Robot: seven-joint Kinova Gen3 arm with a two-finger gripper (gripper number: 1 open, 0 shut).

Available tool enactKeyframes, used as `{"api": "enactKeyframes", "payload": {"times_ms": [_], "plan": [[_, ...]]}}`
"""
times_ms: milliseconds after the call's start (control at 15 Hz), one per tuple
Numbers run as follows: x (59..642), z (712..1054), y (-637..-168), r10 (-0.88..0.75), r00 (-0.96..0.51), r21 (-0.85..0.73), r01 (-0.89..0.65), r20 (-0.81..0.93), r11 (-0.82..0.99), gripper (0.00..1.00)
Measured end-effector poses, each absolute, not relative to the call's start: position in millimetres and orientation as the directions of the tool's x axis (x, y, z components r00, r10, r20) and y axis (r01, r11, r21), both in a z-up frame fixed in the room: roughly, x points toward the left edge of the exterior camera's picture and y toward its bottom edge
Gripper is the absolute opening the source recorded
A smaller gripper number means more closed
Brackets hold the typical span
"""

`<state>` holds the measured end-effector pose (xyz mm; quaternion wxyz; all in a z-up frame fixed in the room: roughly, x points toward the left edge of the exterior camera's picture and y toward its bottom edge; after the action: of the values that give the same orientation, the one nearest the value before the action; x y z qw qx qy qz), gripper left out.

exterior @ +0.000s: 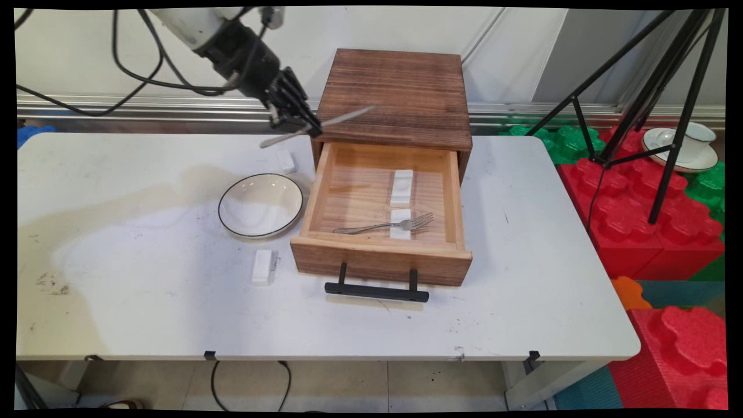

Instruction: Place the picked object into the drawer

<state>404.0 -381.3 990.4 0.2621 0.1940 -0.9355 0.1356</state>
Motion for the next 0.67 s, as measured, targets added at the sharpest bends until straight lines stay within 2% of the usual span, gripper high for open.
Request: {"api": "enactKeyframes", "payload": {"times_ms": [667], "plan": [[332.5, 952.0, -407.0, -0.283, -0.786, -0.136, -0.418, 0.55, 0.898, 0.0]]}}
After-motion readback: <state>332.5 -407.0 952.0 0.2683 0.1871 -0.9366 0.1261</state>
